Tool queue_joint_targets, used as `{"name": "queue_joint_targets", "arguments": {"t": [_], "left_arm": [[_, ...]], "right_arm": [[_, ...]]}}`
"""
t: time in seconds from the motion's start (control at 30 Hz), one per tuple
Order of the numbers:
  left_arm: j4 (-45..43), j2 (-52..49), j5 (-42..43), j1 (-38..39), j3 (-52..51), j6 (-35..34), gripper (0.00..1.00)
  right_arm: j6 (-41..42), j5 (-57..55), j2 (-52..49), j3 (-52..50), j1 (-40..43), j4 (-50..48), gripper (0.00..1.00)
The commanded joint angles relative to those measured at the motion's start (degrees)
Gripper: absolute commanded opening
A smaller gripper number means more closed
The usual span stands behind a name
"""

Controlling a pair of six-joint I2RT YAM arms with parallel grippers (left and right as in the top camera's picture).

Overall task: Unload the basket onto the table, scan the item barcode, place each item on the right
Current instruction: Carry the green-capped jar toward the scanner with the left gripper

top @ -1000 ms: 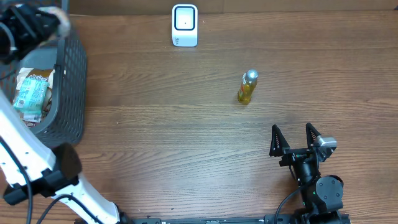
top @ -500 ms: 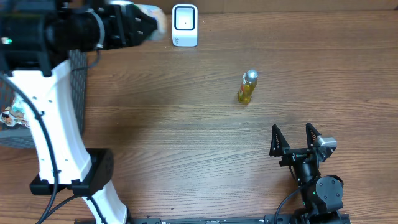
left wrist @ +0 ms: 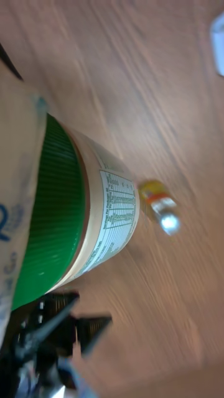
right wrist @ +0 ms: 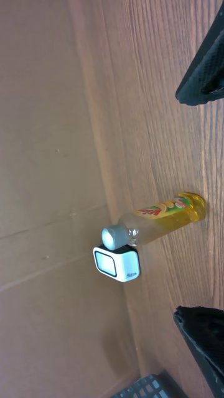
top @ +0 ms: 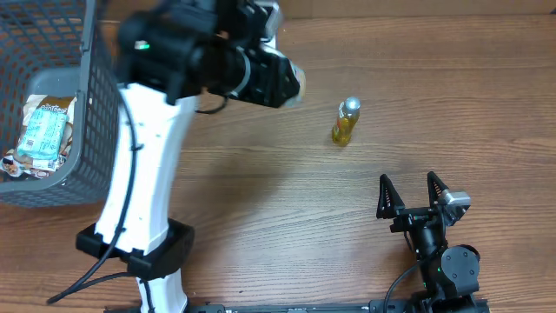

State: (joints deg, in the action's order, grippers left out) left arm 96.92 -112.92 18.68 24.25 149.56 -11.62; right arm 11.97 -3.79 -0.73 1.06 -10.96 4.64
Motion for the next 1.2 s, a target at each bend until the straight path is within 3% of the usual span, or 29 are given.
{"name": "queue_joint_targets", "arguments": {"t": [0.0, 0.17, 0.3, 0.7, 0.97, 1.17], "left_arm": [[-0.1, 1.4, -11.6, 2.7, -4.3, -7.9, 0.04], [-0.3, 1.2, -18.7, 6.3, -13.2, -19.9, 0.04], [-2.9, 0.9, -23.8, 8.8, -21.5, -25.5, 0.04], [-16.2, 0.9, -23.6, 12.3, -39.3, -34.8, 0.04], [-22.1, 0.8, -23.1, 12.9, -47.7, -46.9, 0.05], [-28.1, 0.8, -22.0, 13.9, -52.2, -47.3, 0.07]], "right_arm": [[-0.2, 0.1, 0.6, -0.6, -0.3, -0.2, 1.00], [-0.2, 0.1, 0.5, -0.6, -0.3, -0.2, 1.00], [-0.2, 0.1, 0.5, -0.6, -0.3, -0.2, 1.00], [-0.2, 0.1, 0.5, -0.6, -0.3, -0.2, 1.00], [-0.2, 0.1, 0.5, -0.6, -0.3, -0.2, 1.00], [-0.2, 0.1, 0.5, -0.6, -0.3, -0.2, 1.00]]}}
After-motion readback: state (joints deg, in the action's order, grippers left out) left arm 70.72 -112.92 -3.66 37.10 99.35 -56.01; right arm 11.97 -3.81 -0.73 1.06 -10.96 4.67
